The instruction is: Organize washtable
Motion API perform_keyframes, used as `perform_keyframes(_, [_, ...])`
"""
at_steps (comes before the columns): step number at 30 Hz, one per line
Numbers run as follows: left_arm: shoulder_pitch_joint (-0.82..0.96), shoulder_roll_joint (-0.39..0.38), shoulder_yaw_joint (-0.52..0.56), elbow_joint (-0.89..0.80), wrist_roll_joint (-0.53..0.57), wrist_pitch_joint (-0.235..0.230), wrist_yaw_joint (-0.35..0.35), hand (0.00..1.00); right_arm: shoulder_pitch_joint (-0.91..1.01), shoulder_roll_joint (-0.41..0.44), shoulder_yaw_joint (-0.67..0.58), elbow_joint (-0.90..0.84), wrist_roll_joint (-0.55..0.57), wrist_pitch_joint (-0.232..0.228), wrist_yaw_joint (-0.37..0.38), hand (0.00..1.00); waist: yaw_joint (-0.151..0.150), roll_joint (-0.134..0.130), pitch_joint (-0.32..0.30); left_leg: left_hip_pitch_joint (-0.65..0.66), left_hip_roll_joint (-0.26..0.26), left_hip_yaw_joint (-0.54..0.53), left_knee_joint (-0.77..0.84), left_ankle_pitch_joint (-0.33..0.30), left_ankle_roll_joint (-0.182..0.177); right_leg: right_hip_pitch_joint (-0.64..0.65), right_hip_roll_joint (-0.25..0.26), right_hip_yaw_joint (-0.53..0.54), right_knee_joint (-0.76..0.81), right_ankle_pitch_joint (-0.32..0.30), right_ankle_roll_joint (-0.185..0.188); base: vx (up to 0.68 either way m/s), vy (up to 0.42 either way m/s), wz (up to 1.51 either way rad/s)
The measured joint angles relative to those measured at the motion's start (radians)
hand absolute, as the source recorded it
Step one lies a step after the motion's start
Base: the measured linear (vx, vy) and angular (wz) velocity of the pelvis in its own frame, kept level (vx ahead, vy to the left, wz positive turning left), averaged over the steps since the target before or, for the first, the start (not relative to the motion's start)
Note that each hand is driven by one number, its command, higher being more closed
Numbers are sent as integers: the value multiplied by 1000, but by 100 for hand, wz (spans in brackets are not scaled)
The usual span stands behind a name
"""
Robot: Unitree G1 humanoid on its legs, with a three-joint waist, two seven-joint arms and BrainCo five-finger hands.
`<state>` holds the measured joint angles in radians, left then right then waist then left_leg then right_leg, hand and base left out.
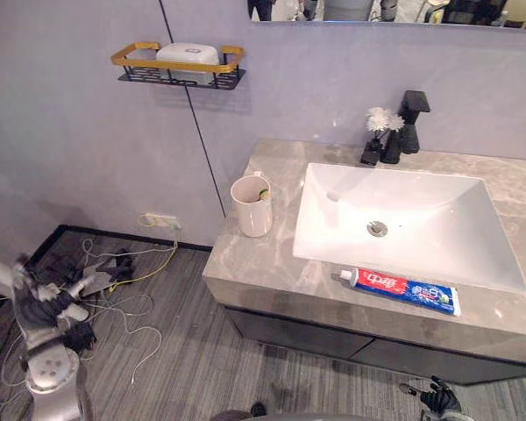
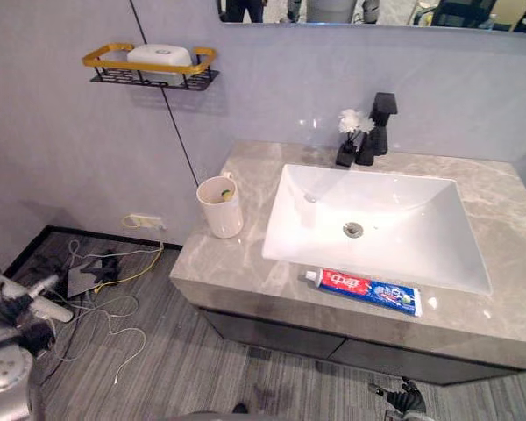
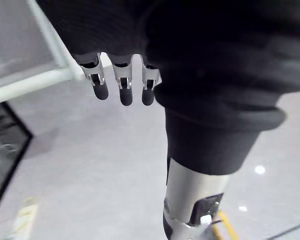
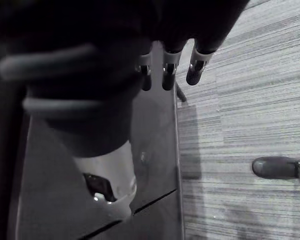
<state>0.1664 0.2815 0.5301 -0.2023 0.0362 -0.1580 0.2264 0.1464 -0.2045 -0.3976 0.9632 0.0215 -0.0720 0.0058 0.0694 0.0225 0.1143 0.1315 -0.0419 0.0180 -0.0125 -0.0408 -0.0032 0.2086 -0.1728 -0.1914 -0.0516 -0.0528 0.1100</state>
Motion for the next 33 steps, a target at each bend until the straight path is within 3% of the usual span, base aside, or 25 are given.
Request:
perform_keyframes(7, [-120,36,-238,-229,145,-38,14,0,18,20,17,6,20,0,20,0,-9,4,3,-33,3,-16,56,-21,-8,-12,-3,-9,32,-13,5,-61,-17,7])
perform_keyframes(14, [-271,110,-511,-261,293,-48,-12,0,13,24,59,34,29,-1,22,0,-55,-11,1,-46,7,-2,68,-20,-7,-33,-2,7,38,-12,5,-28,1,-6])
perform_keyframes(19, [-415,119,-717,-240,333,-47,-55,0,11,26,60,34,47,-1,22,0,-77,-27,10,-50,9,18,81,-27,-1,-40,-2,30,37,-6,7,7,11,-12])
perform_keyframes(24, [-513,116,-821,-158,352,-45,-116,0,-2,27,61,33,48,-1,23,0,-109,-27,8,-68,11,38,85,-30,-1,-71,-2,53,47,-5,8,-3,12,-11])
perform_keyframes(33, [-613,61,-1035,16,394,-35,-171,0,-5,26,59,26,49,1,22,0,-117,-27,7,-86,9,38,90,-31,0,-92,-4,58,53,-5,9,2,2,-2])
